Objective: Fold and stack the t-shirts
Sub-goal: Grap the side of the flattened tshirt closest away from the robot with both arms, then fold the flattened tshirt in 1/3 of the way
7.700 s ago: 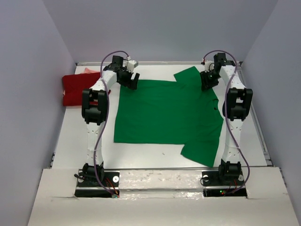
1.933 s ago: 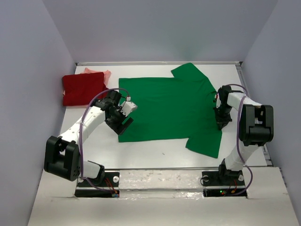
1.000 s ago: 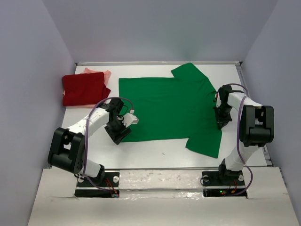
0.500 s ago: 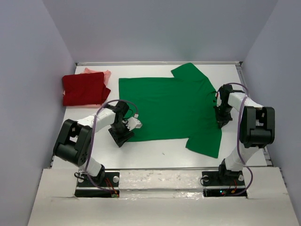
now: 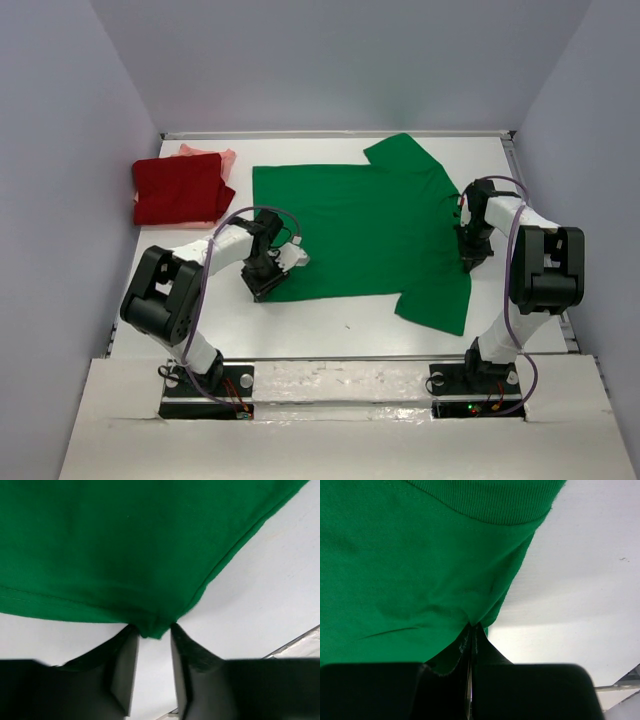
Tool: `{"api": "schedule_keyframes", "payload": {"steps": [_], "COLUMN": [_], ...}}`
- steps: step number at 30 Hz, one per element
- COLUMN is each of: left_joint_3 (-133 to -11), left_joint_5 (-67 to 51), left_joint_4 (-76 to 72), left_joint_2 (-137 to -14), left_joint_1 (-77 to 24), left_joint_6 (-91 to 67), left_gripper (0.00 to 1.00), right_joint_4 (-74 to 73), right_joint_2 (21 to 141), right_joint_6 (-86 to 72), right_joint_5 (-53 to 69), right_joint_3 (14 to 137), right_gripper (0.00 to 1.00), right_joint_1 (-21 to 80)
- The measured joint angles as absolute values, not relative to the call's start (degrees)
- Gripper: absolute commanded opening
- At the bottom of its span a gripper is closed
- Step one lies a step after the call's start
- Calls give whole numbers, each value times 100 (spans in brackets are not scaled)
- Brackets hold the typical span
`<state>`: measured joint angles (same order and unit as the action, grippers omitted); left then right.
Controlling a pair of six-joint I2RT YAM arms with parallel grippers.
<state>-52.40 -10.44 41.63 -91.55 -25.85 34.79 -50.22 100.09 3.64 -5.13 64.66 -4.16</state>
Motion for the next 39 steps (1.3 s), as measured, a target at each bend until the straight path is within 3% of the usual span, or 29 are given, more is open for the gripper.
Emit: {"api": "schedule_keyframes", "payload": {"steps": [10, 24, 39], "left_joint_3": [-5264, -5177, -6329], "left_joint_5": [-1098, -473, 174], "left_joint_4": [4169, 4198, 4427], "left_joint_2": [-9157, -8825, -8211], "left_joint_1": [-2921, -2980, -2989], "left_joint_6": [3400, 3214, 3076], "left_gripper": [0, 0, 0], "right_joint_4": [-4980, -4982, -5336], "right_joint_2": [10009, 9896, 9376], "right_joint_6": [366, 395, 515], "right_joint_5": [-491, -491, -443], "right_joint_3": [6466, 6477, 7164], "right_gripper": [0, 0, 0], "right_joint_1": [-416, -416, -416]}}
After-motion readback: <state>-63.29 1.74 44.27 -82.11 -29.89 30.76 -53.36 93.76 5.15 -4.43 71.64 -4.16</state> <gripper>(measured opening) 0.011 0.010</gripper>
